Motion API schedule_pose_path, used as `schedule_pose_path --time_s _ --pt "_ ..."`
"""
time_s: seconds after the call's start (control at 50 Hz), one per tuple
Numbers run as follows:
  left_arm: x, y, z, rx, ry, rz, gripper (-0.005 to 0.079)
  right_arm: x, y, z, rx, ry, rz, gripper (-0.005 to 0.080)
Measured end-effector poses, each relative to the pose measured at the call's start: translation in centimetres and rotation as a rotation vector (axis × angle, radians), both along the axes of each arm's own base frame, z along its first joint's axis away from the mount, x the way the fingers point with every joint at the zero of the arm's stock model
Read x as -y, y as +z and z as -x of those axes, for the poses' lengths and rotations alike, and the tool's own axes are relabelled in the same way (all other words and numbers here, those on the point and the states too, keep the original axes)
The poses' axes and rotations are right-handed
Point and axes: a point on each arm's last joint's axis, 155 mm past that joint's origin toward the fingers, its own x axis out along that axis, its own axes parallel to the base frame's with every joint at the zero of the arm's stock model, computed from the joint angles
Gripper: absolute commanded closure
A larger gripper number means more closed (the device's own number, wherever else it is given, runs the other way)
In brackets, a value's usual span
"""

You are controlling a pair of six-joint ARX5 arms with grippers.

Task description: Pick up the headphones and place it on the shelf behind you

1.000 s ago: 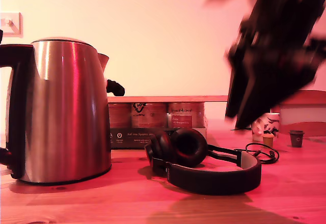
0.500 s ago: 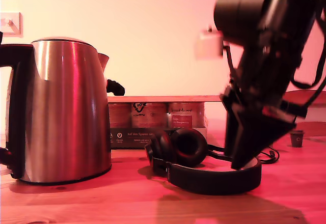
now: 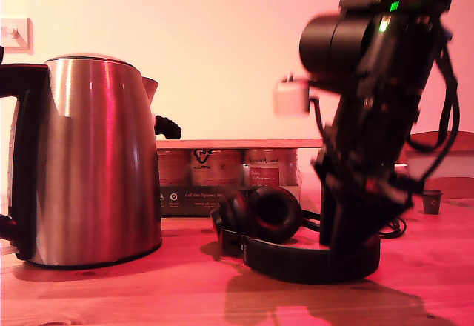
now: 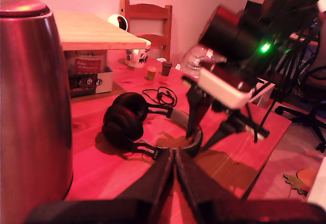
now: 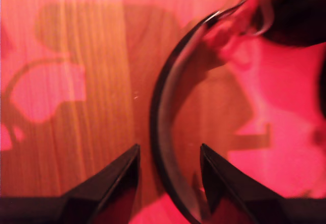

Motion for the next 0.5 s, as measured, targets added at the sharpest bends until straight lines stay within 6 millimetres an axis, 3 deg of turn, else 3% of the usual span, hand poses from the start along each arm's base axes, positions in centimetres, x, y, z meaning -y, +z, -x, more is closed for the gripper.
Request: schedule_pose_path --time_s 0.5 --pt "0.0 0.0 0.0 0.0 0.0 0.0 0.0761 0.0 -1.2 0.1 -0.019 0.014 0.017 0.0464"
